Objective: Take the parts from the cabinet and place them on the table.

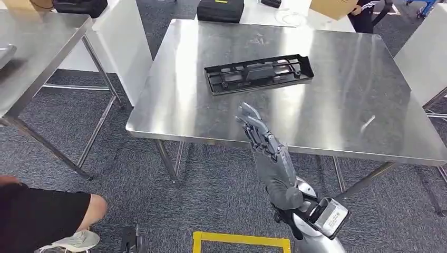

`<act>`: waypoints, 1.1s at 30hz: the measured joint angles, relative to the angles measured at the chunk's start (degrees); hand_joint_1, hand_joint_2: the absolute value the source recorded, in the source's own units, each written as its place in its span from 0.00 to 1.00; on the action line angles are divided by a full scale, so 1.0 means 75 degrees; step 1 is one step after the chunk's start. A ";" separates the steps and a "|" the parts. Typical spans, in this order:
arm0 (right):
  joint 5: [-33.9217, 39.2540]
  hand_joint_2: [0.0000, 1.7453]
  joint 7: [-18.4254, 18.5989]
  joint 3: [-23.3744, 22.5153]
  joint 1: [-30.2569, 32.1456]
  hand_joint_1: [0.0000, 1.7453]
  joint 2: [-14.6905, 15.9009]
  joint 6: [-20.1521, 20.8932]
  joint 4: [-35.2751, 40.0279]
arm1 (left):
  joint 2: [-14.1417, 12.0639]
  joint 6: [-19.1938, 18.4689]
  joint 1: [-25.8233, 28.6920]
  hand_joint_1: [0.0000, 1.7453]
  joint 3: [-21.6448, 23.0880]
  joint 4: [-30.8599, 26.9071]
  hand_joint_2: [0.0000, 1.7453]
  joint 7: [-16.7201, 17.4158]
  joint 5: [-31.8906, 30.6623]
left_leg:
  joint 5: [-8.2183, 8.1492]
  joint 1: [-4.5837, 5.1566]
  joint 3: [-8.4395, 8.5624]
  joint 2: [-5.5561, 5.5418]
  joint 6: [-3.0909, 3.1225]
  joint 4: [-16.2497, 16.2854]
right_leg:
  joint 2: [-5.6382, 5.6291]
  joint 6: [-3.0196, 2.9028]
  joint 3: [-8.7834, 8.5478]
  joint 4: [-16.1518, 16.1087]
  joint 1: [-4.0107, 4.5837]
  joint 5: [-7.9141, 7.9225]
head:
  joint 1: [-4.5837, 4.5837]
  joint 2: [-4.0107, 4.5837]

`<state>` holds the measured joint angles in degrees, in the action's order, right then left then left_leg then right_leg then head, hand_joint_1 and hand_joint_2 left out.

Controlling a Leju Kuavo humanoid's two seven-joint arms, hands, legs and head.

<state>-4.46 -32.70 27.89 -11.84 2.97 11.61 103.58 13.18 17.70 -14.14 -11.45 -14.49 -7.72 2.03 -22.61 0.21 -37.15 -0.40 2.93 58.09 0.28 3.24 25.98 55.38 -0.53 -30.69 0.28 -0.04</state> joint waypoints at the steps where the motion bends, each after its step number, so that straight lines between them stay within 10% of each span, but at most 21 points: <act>1: 0.0003 0.00 0.0012 0.0029 -0.0013 0.00 -0.0020 0.0026 -0.0020 | 0.0006 0.0020 0.0009 0.00 -0.0026 0.0000 0.00 -0.0035 0.0003 | 0.0066 -0.0010 0.0022 0.0015 -0.0051 -0.0037 | -0.0004 -0.0014 0.0112 0.0092 0.0049 0.0098 | 0.0018 0.0000; 4: -0.0152 0.00 0.0175 0.0058 0.0003 0.00 -0.0096 -0.0009 -0.0102 | 0.0041 -0.0047 0.0125 0.00 -0.0035 -0.0053 0.00 -0.0449 0.0000 | 0.0197 -0.0002 -0.0007 0.0013 -0.0190 -0.0072 | -0.0012 -0.0166 0.0231 0.0027 -0.0014 0.0216 | -0.0003 0.0000; 6: -0.0225 0.00 0.0175 0.0117 0.0003 0.00 -0.0187 -0.0021 -0.0154 | 0.0053 -0.0026 0.0246 0.00 -0.0035 -0.0140 0.00 -0.0533 0.0000 | -0.0465 -0.0062 -0.0198 0.0020 -0.0253 0.0374 | 0.0009 -0.0341 0.0317 0.0018 -0.0092 0.0369 | 0.0015 -0.0003; 9: -0.0283 0.00 0.0175 0.0184 0.0056 0.00 -0.0230 -0.0023 -0.0224 | 0.0055 -0.0012 0.0359 0.00 -0.0035 -0.0233 0.00 -0.0536 -0.0015 | -0.1471 -0.0094 -0.0730 0.0019 -0.0371 0.2134 | 0.0020 -0.0342 0.0581 0.0059 -0.0088 0.0556 | 0.0015 0.0000; 11: -0.0315 0.00 0.0175 0.0219 0.0097 0.00 -0.0245 -0.0032 -0.0274 | 0.0050 -0.0012 0.0418 0.00 -0.0035 -0.0280 0.00 -0.0536 -0.0023 | -0.1319 -0.0134 -0.0578 0.0024 -0.0401 0.2281 | 0.0035 -0.0307 0.0749 0.0116 -0.0093 0.0639 | 0.0015 0.0000; 14: -0.0338 0.00 0.0175 0.0242 0.0099 0.00 -0.0268 -0.0035 -0.0312 | 0.0041 -0.0012 0.0433 0.00 -0.0038 -0.0355 0.00 -0.0536 -0.0026 | -0.0737 -0.0223 0.0742 0.0036 -0.0441 0.0397 | 0.0036 -0.0222 0.0920 0.0279 -0.0147 0.0690 | 0.0018 -0.0003; 15: -0.0341 0.00 0.0175 0.0248 0.0099 0.00 -0.0283 -0.0044 -0.0312 | 0.0053 -0.0018 0.0419 0.00 -0.0038 -0.0373 0.00 -0.0536 -0.0038 | -0.0979 -0.0192 0.0950 0.0009 -0.0424 0.0063 | 0.0043 -0.0183 0.1007 0.0319 -0.0109 0.0709 | 0.0023 -0.0003; 20: -0.0426 0.00 0.0239 0.0288 0.0230 0.00 -0.0315 -0.0125 -0.0320 | 0.0038 -0.0018 0.0438 0.00 -0.0041 -0.0423 0.00 -0.0399 -0.0044 | -0.0665 -0.0156 0.0703 0.0013 -0.0031 0.0045 | 0.0030 0.0089 0.1134 0.0371 -0.0099 0.0802 | -0.0009 -0.0003; 23: -0.0408 0.00 0.0239 0.0291 0.0321 0.00 -0.0271 -0.0143 -0.0358 | -0.0009 -0.0047 0.0421 0.00 -0.0061 -0.0423 0.00 -0.0382 -0.0003 | -0.0471 -0.0120 0.0459 0.0018 0.0095 0.0044 | -0.0001 -0.0048 0.1686 0.1703 -0.0095 -0.0164 | -0.0023 0.0000; 25: -0.0315 0.00 0.0382 0.0262 0.0411 0.00 -0.0192 -0.0143 -0.0449 | -0.0055 -0.0111 0.0427 0.00 -0.0081 -0.0420 0.00 -0.0393 0.0026 | -0.0326 -0.0086 0.0251 0.0032 0.0105 0.0051 | -0.0004 -0.0001 0.1954 0.2724 -0.0089 -0.0539 | -0.0023 -0.0003; 28: -0.0314 0.00 0.0524 0.0146 0.0570 0.00 -0.0050 -0.0111 -0.0771 | -0.0122 -0.0195 0.0431 0.00 -0.0134 -0.0420 0.00 -0.0402 0.0082 | -0.0140 -0.0070 0.0034 0.0026 0.0079 0.0057 | -0.0004 0.0150 0.1134 0.1770 -0.0076 -0.0044 | -0.0023 0.0000; 30: -0.0411 0.00 0.0615 0.0052 0.0643 0.00 0.0000 -0.0096 -0.1003 | -0.0160 -0.0222 0.0430 0.00 -0.0149 -0.0423 0.00 -0.0399 0.0090 | -0.0023 -0.0067 -0.0044 0.0018 0.0017 0.0061 | -0.0003 0.0027 0.0177 0.0312 -0.0022 0.0013 | -0.0020 -0.0003; 33: -0.0621 0.00 0.0702 -0.0082 0.0830 0.00 0.0026 -0.0131 -0.1426 | -0.0207 -0.0245 0.0440 0.00 -0.0186 -0.0423 0.00 -0.0396 0.0090 | 0.0163 -0.0056 -0.0068 0.0030 -0.0128 0.0007 | -0.0011 -0.0058 0.0156 0.0093 0.0098 0.0041 | -0.0029 -0.0003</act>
<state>-9.12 -27.43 27.28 -5.62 3.17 10.62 92.89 11.63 15.87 -10.83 -12.85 -17.66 -10.69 2.71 -21.39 -0.21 -37.67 -0.17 1.96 58.15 0.20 2.81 27.14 56.08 0.20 -30.38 0.07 -0.07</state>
